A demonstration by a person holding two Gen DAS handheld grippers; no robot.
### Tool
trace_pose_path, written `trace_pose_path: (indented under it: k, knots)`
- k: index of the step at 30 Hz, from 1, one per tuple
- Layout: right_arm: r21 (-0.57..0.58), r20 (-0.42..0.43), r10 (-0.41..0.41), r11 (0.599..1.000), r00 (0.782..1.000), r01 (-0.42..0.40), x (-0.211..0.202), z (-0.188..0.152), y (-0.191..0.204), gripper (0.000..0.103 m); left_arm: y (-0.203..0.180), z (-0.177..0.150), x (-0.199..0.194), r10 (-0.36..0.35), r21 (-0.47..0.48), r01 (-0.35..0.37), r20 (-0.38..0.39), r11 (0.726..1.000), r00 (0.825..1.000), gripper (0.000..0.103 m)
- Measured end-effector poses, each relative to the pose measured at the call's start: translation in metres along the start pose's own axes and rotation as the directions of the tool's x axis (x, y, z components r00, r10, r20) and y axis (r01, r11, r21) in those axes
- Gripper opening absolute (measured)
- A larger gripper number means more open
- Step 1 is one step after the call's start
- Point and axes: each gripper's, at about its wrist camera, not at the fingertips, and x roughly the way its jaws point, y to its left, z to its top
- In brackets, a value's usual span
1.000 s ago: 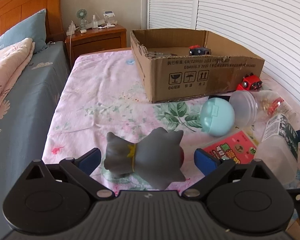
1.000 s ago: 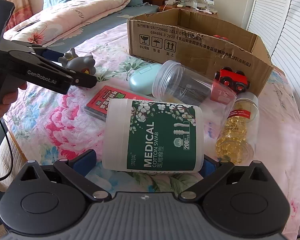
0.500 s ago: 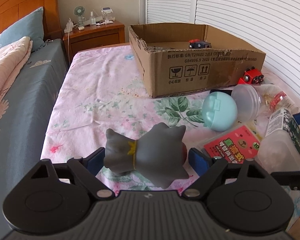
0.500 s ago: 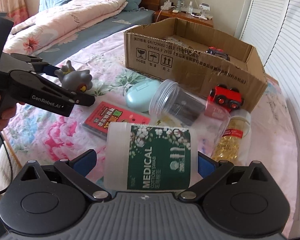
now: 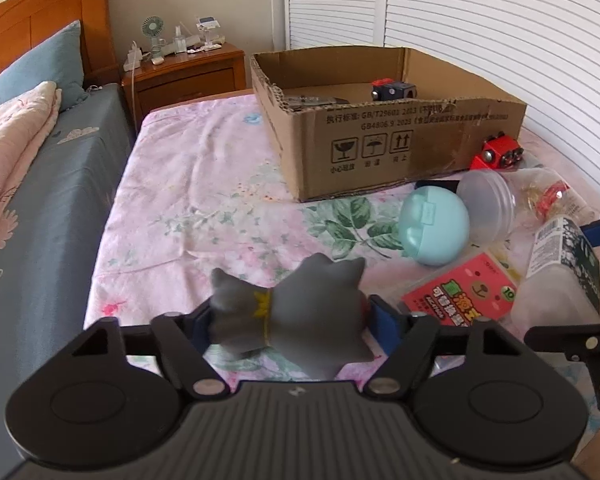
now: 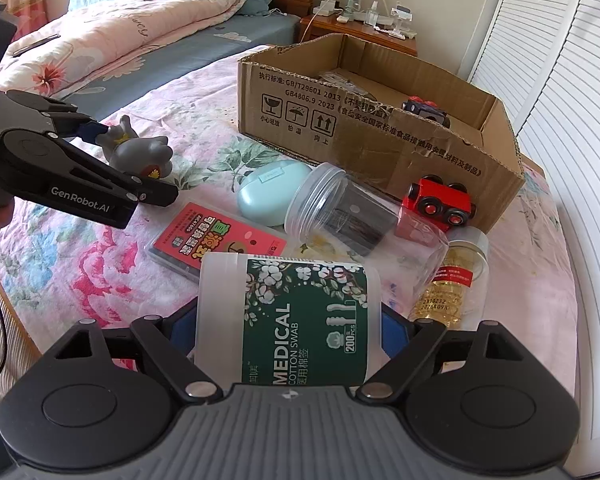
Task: Organize rigid objects
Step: 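Carry the plush and the swab tub into the box and release both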
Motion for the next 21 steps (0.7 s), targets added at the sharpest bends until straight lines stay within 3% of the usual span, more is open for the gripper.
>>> trace_pose_path:
  k: [21]
  knots:
    - [-0.030,0.027,0.027,0.999,0.999,-0.026,-0.017,0.010,-0.011,0.087,-0.001,0.020,-0.031,-0.131,0.089,0.132,-0.023,0.987,0.991,0.072]
